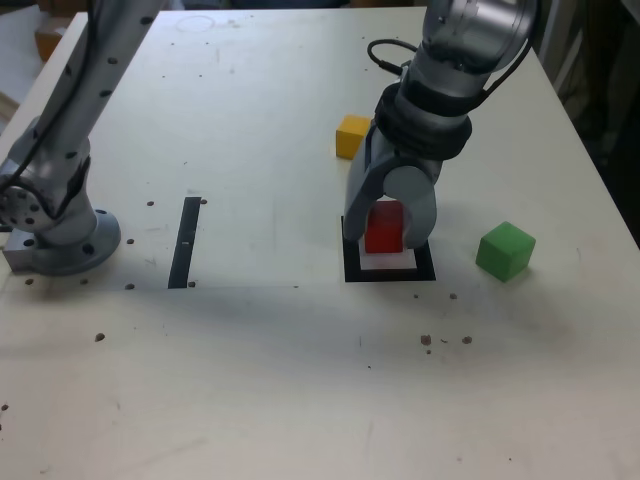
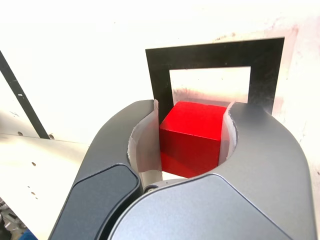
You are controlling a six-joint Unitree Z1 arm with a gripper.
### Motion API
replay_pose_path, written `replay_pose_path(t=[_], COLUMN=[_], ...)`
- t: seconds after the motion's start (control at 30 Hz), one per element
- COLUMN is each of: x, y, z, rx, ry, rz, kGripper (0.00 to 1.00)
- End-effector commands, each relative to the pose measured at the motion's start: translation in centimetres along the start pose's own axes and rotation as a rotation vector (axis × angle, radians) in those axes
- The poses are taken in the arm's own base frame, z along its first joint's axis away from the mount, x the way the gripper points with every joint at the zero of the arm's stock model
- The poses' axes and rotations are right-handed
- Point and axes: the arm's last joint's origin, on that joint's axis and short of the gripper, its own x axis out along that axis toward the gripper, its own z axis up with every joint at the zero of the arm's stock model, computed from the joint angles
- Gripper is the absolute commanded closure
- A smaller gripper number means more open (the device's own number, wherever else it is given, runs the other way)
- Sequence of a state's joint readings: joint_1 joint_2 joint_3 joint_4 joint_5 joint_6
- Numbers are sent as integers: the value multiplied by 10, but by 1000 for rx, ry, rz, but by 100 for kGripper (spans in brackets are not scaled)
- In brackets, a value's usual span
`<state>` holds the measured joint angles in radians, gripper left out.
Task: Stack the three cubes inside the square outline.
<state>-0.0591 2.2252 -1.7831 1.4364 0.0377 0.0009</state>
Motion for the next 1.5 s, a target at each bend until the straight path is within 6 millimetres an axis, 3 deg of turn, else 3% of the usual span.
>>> replay_pose_path(t=[0.0, 0.27, 0.47, 0.73, 0.83, 1.2, 1.47], x=[3, 10, 15, 9, 0, -33, -48], y=[4, 7, 10, 11, 13, 17, 47], z=[2, 8, 12, 7, -1, -36, -67], rx=[-2, 6, 12, 2, -13, -22, 52], ry=[2, 12, 14, 13, 13, -52, -63], rz=[-5, -9, -10, 10, 32, 94, 165], kGripper=[66, 54, 50, 11, 2, 1, 1])
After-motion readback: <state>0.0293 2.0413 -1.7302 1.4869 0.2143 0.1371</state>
